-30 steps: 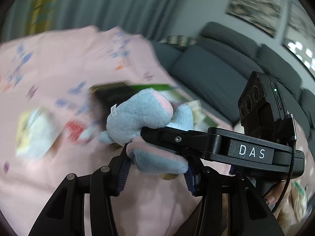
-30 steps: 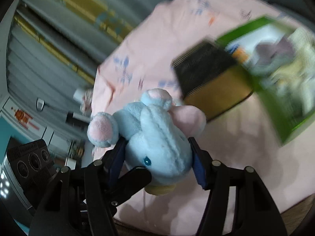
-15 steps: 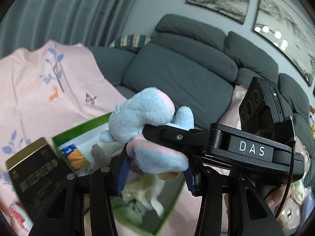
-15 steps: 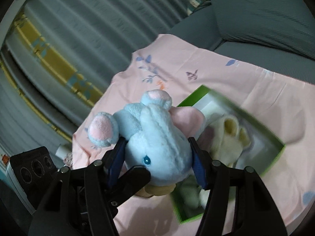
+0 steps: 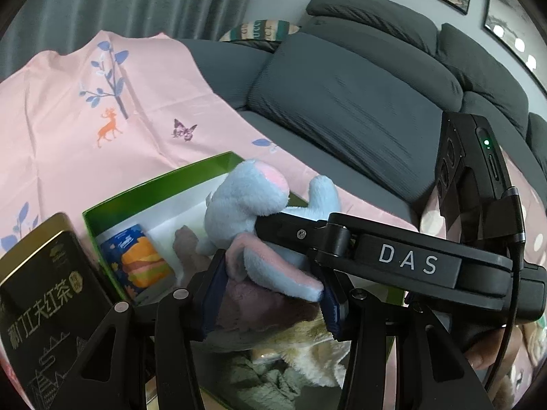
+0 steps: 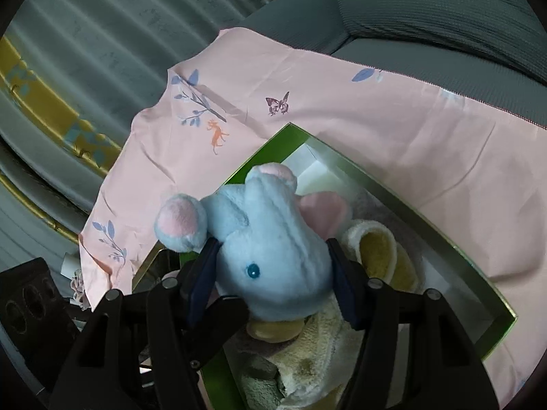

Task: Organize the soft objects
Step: 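Open the right gripper to drop the elephant into the box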

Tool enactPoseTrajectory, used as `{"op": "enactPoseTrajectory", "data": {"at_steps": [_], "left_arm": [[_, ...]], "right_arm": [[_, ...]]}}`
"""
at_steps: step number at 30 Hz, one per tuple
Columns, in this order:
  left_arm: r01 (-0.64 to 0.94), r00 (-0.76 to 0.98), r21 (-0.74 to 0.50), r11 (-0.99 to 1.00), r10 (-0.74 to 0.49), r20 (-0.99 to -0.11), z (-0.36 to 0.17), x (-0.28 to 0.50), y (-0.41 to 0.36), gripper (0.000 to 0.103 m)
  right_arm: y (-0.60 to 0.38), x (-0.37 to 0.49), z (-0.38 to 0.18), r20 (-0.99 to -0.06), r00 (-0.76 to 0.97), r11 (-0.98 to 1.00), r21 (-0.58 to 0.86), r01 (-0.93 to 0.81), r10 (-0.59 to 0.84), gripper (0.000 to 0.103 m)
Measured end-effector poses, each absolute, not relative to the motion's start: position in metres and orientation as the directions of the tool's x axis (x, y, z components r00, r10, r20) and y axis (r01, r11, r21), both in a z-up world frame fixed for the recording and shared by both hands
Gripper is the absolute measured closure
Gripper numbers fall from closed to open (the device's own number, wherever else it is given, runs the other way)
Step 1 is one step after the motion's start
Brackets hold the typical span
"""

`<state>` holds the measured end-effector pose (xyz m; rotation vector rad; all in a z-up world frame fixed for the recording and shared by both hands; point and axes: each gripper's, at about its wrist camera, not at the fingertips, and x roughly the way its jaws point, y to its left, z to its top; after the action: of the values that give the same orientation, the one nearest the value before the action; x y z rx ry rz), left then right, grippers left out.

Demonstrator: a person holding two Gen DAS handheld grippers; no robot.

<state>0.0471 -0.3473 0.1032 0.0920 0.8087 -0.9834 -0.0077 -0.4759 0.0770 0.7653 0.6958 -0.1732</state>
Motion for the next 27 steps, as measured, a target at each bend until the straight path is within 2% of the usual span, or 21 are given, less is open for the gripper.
{"op": "enactPoseTrajectory", "data": {"at_steps": [10,12,13,24,27], "left_arm": [[0.709,0.359,-0.302,0.638,-0.694,-0.624,0.114,0.058,-0.309,0.054],[0.685,0.376,-0.317,0.656,-0.691,-0.617,0.117,0.062,-0.3,0.054],[0.676,0.38,-0.329,0.66,-0.694,-0.611,0.118,0.064,-0.296,0.054],[0.654,0.394,-0.385,0.651,-0.728,-0.561,0.133,0.067,-0.274,0.049],[0.658,0.409,-0.375,0.653,-0.728,-0.55,0.137,0.064,-0.27,0.04]], "right_arm": [[-0.476,-0.022,0.086,-0.595,0.803,0.732,0.56,0.388,0.03,0.031],[-0.478,-0.026,0.09,-0.581,0.814,0.739,0.555,0.381,0.017,0.027],[-0.479,-0.027,0.091,-0.572,0.82,0.74,0.56,0.374,0.019,0.021],[-0.479,-0.031,0.095,-0.559,0.829,0.741,0.557,0.376,0.0,0.019],[-0.478,-0.032,0.097,-0.559,0.829,0.743,0.552,0.379,-0.008,0.018]]}}
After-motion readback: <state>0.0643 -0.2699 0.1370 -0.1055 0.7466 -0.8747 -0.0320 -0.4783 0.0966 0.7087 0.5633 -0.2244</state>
